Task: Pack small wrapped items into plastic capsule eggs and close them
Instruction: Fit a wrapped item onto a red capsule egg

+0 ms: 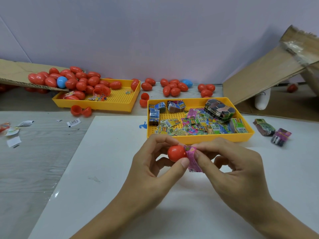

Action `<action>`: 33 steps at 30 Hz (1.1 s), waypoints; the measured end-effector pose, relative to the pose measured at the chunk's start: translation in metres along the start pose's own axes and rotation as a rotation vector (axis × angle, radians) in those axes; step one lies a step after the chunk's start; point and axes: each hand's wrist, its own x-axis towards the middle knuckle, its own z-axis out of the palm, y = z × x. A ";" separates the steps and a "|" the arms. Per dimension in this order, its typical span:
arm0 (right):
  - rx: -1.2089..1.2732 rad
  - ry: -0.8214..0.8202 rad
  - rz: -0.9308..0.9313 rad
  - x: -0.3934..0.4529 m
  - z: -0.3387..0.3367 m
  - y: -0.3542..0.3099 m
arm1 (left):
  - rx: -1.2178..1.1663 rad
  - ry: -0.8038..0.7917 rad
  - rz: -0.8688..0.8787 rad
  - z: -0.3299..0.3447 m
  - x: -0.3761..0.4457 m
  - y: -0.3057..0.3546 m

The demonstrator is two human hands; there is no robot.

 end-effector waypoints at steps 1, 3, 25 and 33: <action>-0.010 0.003 0.003 0.000 0.000 0.001 | 0.008 0.006 0.011 0.000 0.000 0.000; -0.018 0.010 0.018 0.000 -0.001 0.001 | 0.022 0.011 0.035 0.000 0.001 -0.001; 0.149 -0.042 0.144 0.000 0.000 0.004 | -0.060 -0.020 0.012 -0.002 0.000 0.000; 0.003 -0.046 0.007 -0.001 -0.002 0.003 | -0.026 -0.007 0.049 -0.002 -0.001 -0.001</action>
